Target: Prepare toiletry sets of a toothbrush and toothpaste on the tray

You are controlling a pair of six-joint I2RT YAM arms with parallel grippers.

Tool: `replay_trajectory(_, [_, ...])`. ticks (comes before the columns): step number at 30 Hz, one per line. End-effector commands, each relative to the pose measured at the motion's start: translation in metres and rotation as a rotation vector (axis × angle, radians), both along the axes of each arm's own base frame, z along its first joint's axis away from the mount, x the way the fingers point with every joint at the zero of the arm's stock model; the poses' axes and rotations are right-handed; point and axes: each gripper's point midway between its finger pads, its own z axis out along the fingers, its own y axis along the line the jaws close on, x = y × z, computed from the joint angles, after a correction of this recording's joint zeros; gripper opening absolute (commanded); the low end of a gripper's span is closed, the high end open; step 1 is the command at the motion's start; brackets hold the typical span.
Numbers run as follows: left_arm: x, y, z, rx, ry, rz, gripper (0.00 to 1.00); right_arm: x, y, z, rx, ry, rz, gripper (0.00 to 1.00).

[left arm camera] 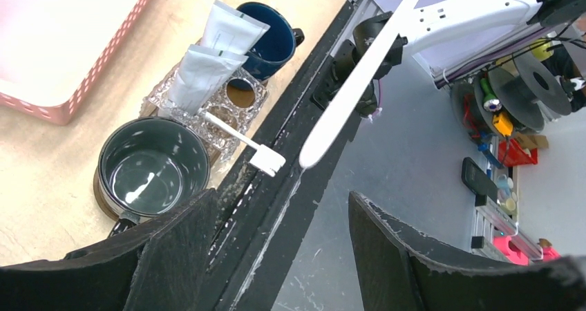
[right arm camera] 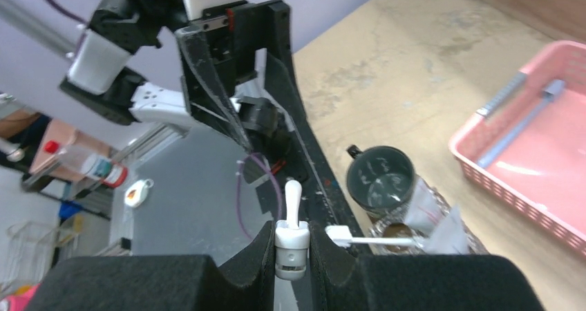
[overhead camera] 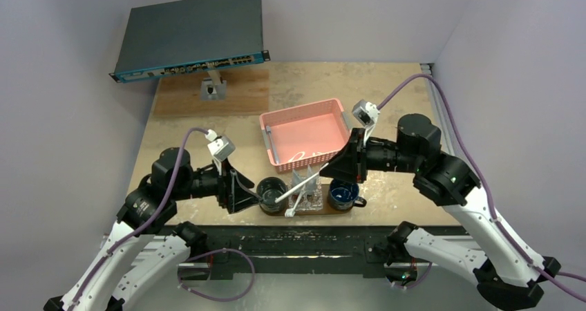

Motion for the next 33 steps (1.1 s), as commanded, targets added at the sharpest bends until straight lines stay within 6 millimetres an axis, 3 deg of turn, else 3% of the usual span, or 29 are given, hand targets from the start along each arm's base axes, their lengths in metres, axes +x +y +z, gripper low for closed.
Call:
replay_trajectory(1, [0.01,-0.001,0.012,-0.022,-0.048,0.032,0.69,0.012,-0.03,-0.009,-0.138,-0.002,-0.178,0.0])
replay_trajectory(8, [0.01,0.003,0.009,-0.003,-0.06,0.047,0.69,0.02,-0.06,-0.034,-0.309,0.043,-0.318,0.0])
replay_trajectory(15, [0.007,0.004,0.009,-0.007,-0.066,0.037,0.69,0.02,-0.078,-0.033,-0.356,0.058,-0.398,0.0])
replay_trajectory(20, [0.007,0.003,0.009,-0.007,-0.067,0.035,0.69,0.025,-0.088,-0.047,-0.413,0.073,-0.457,0.0])
replay_trajectory(26, [0.007,0.004,0.008,-0.002,-0.061,0.04,0.69,0.026,-0.082,-0.051,-0.397,0.072,-0.476,0.0])
replay_trajectory(33, [0.008,0.004,0.006,0.004,-0.056,0.039,0.69,0.026,-0.061,-0.05,-0.409,0.045,-0.468,0.0])
